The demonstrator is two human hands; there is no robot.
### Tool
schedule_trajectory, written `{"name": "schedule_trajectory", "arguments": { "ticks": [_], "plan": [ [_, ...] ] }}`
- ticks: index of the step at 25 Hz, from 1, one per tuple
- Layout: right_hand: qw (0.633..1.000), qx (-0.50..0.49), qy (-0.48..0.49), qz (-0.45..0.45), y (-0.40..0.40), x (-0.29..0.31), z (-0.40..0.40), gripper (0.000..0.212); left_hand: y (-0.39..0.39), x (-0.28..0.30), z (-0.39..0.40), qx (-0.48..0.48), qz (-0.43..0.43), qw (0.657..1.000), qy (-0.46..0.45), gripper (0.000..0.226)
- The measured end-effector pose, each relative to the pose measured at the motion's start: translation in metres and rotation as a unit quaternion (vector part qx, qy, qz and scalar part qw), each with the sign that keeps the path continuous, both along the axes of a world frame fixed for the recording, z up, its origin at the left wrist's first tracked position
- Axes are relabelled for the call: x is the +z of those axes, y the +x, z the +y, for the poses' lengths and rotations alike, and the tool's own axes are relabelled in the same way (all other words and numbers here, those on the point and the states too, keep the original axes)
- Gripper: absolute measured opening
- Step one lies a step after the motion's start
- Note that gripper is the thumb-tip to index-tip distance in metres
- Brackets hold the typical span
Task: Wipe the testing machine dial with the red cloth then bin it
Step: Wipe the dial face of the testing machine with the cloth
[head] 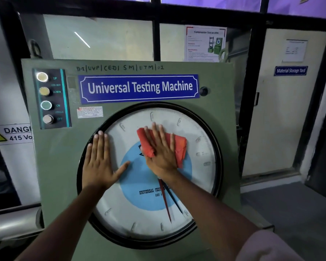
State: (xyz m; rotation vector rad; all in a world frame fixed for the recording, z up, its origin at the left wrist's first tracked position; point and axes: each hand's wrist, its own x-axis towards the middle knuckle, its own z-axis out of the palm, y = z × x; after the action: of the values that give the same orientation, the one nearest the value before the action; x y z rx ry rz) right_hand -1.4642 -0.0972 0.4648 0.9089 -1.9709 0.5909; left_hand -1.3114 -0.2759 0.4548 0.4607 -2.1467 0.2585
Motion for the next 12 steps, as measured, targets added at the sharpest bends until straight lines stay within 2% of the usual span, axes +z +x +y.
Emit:
{"name": "schedule_trajectory", "arguments": {
  "ticks": [2, 4, 5, 8, 12],
  "plan": [
    [0.994, 0.052, 0.095, 0.027, 0.009, -0.019, 0.02, 0.074, 0.007, 0.006, 0.006, -0.003, -0.015, 1.0, 0.017, 0.117],
    [0.982, 0.081, 0.172, 0.011, 0.013, -0.026, 0.046, 0.072, 0.018, 0.013, 0.012, -0.011, -0.036, 0.999, 0.032, 0.116],
    [0.981, 0.081, 0.173, -0.021, 0.013, -0.018, 0.057, 0.071, 0.025, 0.017, 0.016, -0.021, -0.046, 0.998, 0.033, 0.114],
    [0.981, 0.102, 0.096, -0.131, 0.015, 0.038, 0.079, 0.069, 0.048, 0.041, 0.024, -0.047, -0.067, 0.997, 0.014, 0.106],
    [0.982, 0.114, 0.109, -0.105, 0.03, 0.119, 0.095, 0.068, 0.086, 0.094, 0.046, -0.021, -0.039, 0.999, 0.009, 0.102]
  ]
}}
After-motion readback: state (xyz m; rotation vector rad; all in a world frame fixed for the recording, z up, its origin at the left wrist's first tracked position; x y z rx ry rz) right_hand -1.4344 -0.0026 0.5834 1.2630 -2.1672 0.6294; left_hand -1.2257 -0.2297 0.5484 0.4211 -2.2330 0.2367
